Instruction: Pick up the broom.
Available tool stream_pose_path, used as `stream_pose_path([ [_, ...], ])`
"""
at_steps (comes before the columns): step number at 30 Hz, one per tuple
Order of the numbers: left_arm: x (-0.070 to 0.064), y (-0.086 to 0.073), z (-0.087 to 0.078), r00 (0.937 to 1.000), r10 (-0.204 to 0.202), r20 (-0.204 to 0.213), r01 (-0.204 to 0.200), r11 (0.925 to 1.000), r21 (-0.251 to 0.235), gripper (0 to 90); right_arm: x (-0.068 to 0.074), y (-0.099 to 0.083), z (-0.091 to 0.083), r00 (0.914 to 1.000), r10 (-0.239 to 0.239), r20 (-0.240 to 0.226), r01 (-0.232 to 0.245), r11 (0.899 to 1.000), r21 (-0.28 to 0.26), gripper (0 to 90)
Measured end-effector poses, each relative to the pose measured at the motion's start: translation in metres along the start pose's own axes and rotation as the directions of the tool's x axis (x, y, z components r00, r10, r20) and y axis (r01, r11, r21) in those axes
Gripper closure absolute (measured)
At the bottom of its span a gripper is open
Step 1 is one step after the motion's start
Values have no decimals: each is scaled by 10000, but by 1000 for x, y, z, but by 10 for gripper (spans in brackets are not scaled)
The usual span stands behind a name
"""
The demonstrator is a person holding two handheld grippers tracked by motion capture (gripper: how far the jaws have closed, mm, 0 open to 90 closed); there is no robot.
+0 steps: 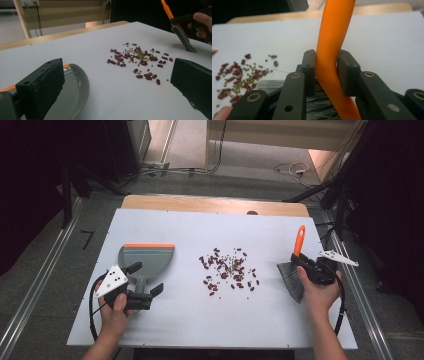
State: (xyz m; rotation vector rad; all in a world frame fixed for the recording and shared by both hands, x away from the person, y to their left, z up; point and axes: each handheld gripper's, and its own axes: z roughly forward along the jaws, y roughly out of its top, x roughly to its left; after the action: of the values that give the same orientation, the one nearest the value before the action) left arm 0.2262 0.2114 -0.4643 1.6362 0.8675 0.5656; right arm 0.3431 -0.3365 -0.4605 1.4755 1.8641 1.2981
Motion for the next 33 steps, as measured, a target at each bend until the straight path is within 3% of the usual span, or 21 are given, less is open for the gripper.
stream_pose_path([
  [2,0,0,-1,10000,63,2,-63,10000,-1,0,1,0,-5,9998,-46,-211,34,9983,-581,685],
  [6,-2,1,0,9999,112,25,-112,9999,-42,0,7,2,-13,9994,-179,-311,139,9921,-1247,687],
  [15,-7,5,3,9995,287,103,-286,9995,-118,0,20,11,-24,9977,-219,-634,78,9767,-2143,688],
  [24,-16,10,7,9989,370,286,-365,9992,-182,0,48,21,-33,9918,-709,-1061,417,9659,-2555,688],
  [33,-27,16,15,9974,341,637,-314,9986,-429,0,84,23,-29,9741,-1114,-1968,580,9642,-2588,688],
])
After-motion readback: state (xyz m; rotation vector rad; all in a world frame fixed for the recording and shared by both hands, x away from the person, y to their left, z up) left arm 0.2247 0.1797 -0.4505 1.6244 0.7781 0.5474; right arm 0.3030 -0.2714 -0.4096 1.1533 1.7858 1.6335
